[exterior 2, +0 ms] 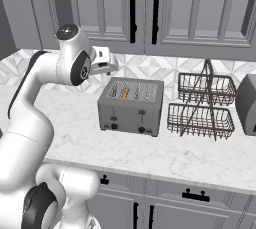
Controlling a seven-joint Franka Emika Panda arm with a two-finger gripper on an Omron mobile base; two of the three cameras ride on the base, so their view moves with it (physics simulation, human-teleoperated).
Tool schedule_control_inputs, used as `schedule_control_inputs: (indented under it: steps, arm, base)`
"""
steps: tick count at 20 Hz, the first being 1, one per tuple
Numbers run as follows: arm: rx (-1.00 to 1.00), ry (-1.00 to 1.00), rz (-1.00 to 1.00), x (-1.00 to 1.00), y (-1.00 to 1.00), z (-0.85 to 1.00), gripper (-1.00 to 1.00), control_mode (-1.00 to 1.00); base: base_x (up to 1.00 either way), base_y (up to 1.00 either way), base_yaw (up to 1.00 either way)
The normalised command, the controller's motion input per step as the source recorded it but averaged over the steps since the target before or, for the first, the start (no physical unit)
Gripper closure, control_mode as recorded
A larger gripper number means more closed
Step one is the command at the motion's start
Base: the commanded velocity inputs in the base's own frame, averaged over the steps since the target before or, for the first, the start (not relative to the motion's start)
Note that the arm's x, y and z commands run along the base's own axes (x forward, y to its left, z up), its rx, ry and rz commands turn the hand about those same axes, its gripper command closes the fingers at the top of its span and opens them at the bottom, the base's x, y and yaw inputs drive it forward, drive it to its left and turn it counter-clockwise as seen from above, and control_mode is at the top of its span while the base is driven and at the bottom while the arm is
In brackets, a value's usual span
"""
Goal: Start the toaster. Once the lever pops up, take the bread to the plate on the dining counter.
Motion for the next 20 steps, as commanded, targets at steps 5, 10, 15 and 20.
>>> schedule_control_inputs:
  steps: [5, 10, 15, 20]
  arm:
    - [0.00, 0.00, 0.00, 0.00, 0.00, 0.00, -1.00, -1.00]
    - [0.00, 0.00, 0.00, 0.00, 0.00, 0.00, -1.00, -1.00]
    - [0.00, 0.00, 0.00, 0.00, 0.00, 0.00, -1.00, -1.00]
    - [0.00, 0.00, 0.00, 0.00, 0.00, 0.00, -1.00, -1.00]
  base:
    - [0.00, 0.00, 0.00]
    - [0.00, 0.00, 0.00]
    - [0.00, 0.00, 0.00]
    - [0.00, 0.00, 0.00]
